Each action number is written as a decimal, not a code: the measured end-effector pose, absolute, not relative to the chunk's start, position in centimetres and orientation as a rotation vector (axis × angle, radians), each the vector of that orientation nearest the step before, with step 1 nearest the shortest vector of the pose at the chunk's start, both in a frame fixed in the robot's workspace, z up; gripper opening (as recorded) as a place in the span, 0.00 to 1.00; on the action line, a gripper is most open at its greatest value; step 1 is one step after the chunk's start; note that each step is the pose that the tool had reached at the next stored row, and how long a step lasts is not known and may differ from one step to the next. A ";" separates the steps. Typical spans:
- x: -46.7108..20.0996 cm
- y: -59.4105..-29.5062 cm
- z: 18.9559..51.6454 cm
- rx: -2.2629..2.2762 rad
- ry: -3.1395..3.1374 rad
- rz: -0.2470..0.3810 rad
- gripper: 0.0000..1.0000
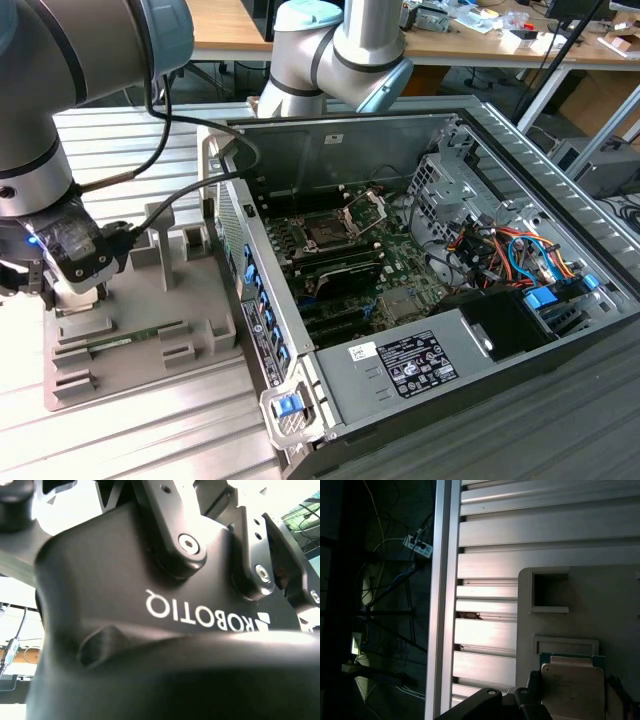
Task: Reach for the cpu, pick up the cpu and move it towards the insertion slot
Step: 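Pick up the cpu and move it towards the insertion slot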
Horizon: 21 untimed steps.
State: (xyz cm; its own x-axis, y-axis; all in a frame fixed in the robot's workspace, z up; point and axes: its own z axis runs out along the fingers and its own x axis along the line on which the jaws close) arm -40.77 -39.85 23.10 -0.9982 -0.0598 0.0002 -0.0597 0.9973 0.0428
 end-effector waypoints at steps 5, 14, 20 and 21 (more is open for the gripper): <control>-40.8 -39.8 23.3 0.094 -3.138 -0.070 0.55; -40.8 -39.8 23.7 0.094 -3.138 -0.076 0.55; -40.8 -39.8 23.9 0.094 -3.138 -0.080 0.55; -40.8 -39.8 23.9 0.094 -3.138 -0.081 0.55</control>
State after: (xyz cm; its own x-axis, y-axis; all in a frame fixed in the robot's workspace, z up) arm -40.77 -39.85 23.91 -0.9982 -0.0598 -0.0003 -0.0597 0.9969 0.0516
